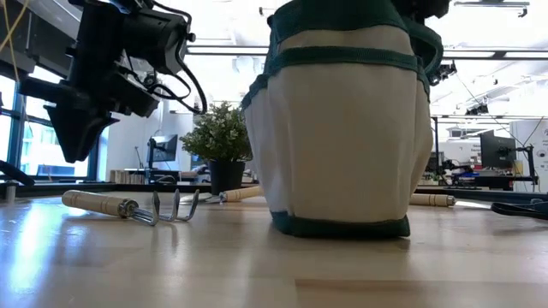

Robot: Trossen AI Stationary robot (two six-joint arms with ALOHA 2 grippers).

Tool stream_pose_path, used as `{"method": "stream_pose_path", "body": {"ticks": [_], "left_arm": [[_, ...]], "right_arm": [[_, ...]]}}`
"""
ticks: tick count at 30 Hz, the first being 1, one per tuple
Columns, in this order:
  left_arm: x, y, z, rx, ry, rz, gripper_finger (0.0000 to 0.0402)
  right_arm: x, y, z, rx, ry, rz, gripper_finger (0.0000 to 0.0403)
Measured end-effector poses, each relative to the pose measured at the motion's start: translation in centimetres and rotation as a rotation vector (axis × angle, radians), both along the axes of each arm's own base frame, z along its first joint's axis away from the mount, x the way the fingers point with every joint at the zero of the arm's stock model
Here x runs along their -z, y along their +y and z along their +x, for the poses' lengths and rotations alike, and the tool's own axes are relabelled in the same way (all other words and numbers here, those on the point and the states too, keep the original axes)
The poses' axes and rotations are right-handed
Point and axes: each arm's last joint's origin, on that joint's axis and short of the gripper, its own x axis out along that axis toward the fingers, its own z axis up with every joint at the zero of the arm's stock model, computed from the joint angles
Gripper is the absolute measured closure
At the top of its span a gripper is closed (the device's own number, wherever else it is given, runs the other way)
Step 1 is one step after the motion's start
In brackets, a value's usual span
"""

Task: Pick & Place Garden tools in Gardening bag
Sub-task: Put the red gloves into the green bag

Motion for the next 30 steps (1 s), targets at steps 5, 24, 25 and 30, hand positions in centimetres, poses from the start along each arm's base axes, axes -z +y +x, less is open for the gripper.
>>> {"method": "stream_pose_path", "body": {"ticks": [5,24,25,30], "left_arm": [[0.0,0.0,0.2,0.000,-0.017,0.000,0.0302],[0.0,0.0,0.2,0.000,-0.019,-0.001,0.0302],[0.0,0.0,0.2,0.000,-0.019,-0.001,0.0302],[0.0,0.0,0.2,0.000,-0.019,-0.001,0.0302]], "right_arm": [[0.3,-0.8,0.4,0.009,0.028,0.000,0.0365],[0.6,-1.2,0.7,-0.003,0.047,0.020,0.0338],[0.6,-1.2,0.7,-0.006,0.048,0.022,0.0334],[0.6,-1.2,0.7,-0.007,0.048,0.023,0.0321]]}}
